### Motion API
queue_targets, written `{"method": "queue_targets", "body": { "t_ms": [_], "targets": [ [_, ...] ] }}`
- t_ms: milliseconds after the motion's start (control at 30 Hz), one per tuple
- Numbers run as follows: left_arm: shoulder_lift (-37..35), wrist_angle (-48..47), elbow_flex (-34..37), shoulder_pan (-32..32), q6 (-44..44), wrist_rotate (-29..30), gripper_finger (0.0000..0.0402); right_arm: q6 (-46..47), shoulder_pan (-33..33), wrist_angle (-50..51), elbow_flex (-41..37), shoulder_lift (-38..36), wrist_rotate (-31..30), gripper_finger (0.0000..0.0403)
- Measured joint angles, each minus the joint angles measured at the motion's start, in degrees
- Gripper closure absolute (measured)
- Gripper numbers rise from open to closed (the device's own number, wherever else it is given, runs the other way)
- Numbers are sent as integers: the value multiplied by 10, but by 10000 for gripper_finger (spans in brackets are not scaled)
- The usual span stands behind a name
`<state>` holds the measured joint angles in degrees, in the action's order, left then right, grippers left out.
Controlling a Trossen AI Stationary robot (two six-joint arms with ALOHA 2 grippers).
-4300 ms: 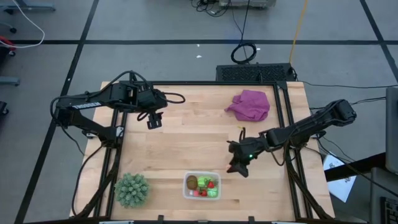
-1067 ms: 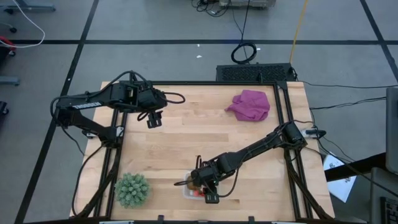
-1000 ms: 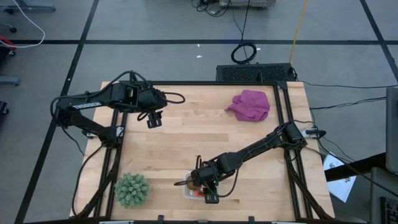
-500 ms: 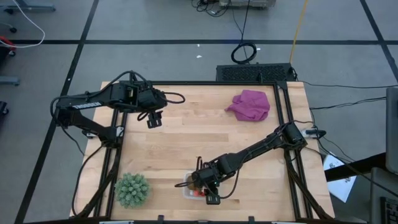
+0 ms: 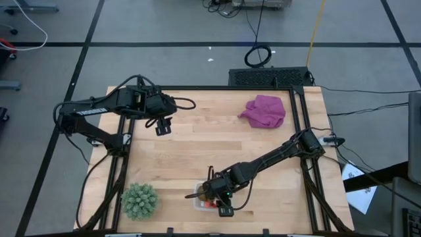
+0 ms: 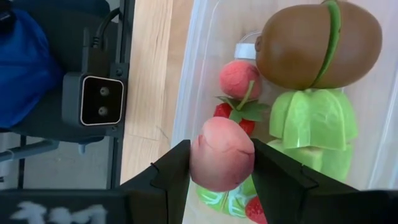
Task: Pick and placing Produce into tupperware
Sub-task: Put the pink peach into the transparent bin, then return to Home Position
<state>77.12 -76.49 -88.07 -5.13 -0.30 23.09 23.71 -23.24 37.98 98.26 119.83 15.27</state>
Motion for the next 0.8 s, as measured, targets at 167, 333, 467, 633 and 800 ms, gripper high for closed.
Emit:
{"method": "queue_targets", "body": {
  "t_ms": [167, 333, 467, 633, 800],
  "targets": [
    [0, 0, 0, 0, 0, 0, 121, -8, 1, 0, 0, 0, 0, 249],
    [0, 0, 0, 0, 0, 0, 121, -7, 6, 11, 0, 0, -1, 246],
    [0, 0, 0, 0, 1, 0, 121, -5, 10, 24, 0, 0, -2, 227],
    [0, 0, 0, 0, 2, 0, 121, -17, 11, 15, 0, 0, -4, 202],
    [0, 0, 0, 0, 25, 7, 121, -50, 11, 9, 0, -4, -5, 195]
  ]
}}
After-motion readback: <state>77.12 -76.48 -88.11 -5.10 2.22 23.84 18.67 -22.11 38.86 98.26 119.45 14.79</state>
